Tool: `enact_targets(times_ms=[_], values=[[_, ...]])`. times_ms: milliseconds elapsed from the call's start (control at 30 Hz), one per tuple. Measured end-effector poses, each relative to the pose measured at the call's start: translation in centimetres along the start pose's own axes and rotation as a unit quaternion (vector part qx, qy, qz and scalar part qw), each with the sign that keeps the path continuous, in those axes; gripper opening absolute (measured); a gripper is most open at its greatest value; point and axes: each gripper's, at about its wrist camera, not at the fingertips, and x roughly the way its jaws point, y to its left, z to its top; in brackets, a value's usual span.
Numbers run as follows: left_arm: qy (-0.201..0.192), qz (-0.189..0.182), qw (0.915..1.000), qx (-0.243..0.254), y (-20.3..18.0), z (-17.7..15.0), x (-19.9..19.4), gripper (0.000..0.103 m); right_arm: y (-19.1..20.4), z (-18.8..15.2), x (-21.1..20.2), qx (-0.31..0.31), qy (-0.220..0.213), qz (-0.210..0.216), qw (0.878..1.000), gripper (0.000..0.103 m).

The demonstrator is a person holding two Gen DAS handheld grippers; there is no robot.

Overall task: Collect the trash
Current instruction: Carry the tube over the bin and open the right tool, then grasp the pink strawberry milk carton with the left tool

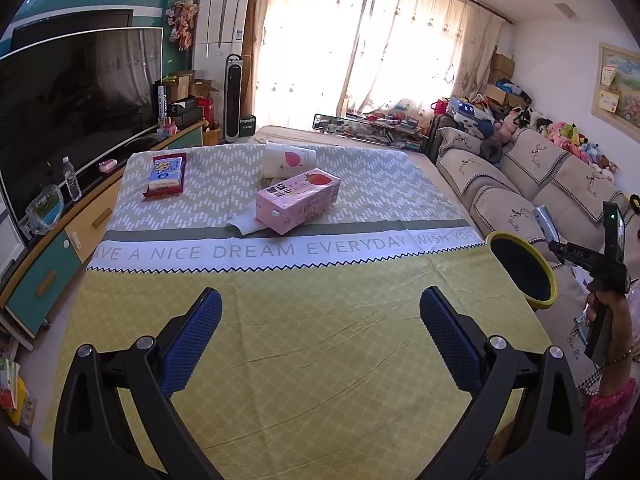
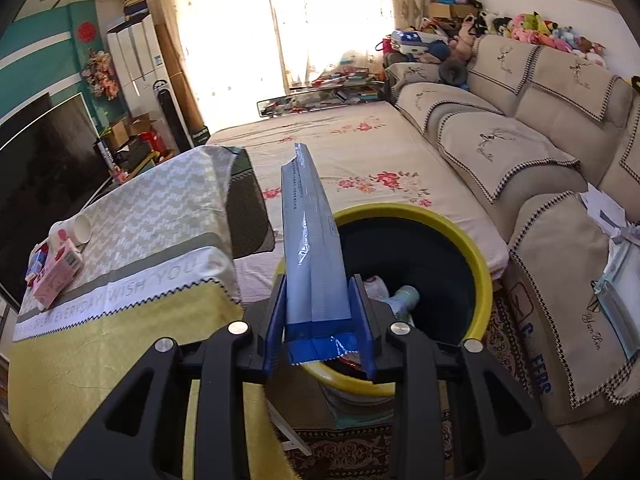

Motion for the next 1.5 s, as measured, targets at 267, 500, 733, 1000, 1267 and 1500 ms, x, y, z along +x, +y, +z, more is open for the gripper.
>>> enact_targets(times_ms=[267, 500, 733, 1000, 1267, 1500], values=[[0.005, 0.0, 0.9999, 0.015, -1.3, 0.5, 0.6, 0.098, -2.5, 0.0, 2.7, 0.022, 0.015, -0.026, 0.999, 0.032], [0.01, -0.001, 0.9997, 0.021, -1.6, 0.5, 1.0, 0.098, -2.3, 0.4, 2.5, 0.029, -0.004, -0.045, 0.999, 0.06], [0.016, -0.002, 0.9996, 0.022, -1.5, 0.5, 1.7, 0.098, 0.8, -1.1, -0.9, 0.004, -0.035, -0.029, 0.999, 0.065], [0.005, -0.007, 0.9974, 0.071, -0.9, 2.4, 3.6, 0.098, 4.9, -3.1, -2.0, -0.037, -0.031, -0.001, 0.999, 0.067], [0.008, -0.059, 0.9906, 0.123, 1.3, 6.7, 8.3, 0.098, 6.4, -3.6, -1.1, -0.044, -0.015, 0.007, 0.999, 0.067], [0.037, -0.074, 0.9862, 0.144, 3.4, 9.4, 14.4, 0.098, 7.5, -3.6, -0.3, -0.051, -0.006, 0.008, 0.999, 0.067]])
